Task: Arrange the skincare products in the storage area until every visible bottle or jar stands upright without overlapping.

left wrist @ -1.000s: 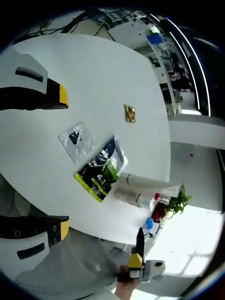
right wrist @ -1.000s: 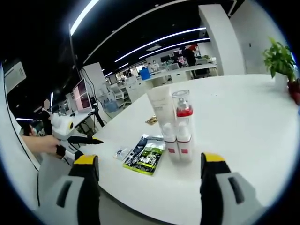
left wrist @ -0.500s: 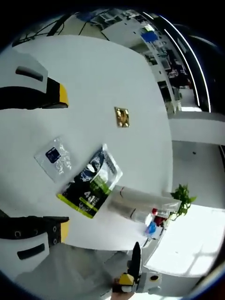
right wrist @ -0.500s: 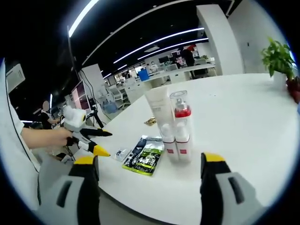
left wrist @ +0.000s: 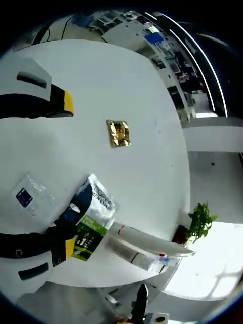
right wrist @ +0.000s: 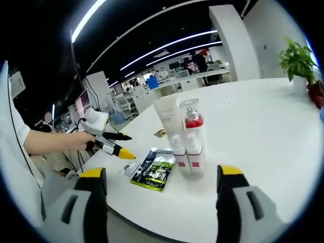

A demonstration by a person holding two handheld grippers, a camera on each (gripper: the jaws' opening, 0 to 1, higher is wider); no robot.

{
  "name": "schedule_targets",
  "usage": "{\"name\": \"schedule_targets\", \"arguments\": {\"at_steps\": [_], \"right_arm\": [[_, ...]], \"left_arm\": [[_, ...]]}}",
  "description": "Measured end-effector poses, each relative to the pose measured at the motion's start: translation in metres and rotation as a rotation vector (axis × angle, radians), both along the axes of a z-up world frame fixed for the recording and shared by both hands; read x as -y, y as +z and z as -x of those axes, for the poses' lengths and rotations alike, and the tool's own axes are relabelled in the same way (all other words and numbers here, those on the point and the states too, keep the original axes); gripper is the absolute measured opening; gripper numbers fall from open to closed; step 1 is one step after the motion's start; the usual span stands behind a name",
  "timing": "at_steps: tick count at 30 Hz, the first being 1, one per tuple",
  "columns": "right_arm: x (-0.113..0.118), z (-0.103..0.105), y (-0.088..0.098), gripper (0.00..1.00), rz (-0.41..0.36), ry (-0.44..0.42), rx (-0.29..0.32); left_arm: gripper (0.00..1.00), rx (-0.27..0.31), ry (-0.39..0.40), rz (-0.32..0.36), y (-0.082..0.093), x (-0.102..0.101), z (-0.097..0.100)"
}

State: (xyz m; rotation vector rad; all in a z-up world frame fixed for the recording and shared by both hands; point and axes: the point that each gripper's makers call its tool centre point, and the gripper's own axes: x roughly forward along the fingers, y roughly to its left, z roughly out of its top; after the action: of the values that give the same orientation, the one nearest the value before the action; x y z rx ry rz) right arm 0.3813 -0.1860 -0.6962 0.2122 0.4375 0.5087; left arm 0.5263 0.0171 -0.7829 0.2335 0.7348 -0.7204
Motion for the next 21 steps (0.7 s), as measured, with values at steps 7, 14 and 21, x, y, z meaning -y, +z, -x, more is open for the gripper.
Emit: {"name": "schedule_targets", "arguments": {"at_steps": [7, 14, 21], "right_arm": [[-0.001, 0.0, -0.002, 0.9, 0.002, 0.003, -0.01], [0.0, 0.0, -0.003, 0.9, -0.002, 0.0, -0.017], [0.001, 0.0, -0.005, 0.89, -0.011, -0.007, -0.034]], "left_arm": [[0.92, -0.001, 0.017, 0.005, -0.003, 0.008, -0.028], [0.91, -0.027, 0.042, 0.024, -0.012, 0.015, -0.051], [0.89, -0.05, 0.109, 0.017, -0.023, 0.01, -0.079]]}}
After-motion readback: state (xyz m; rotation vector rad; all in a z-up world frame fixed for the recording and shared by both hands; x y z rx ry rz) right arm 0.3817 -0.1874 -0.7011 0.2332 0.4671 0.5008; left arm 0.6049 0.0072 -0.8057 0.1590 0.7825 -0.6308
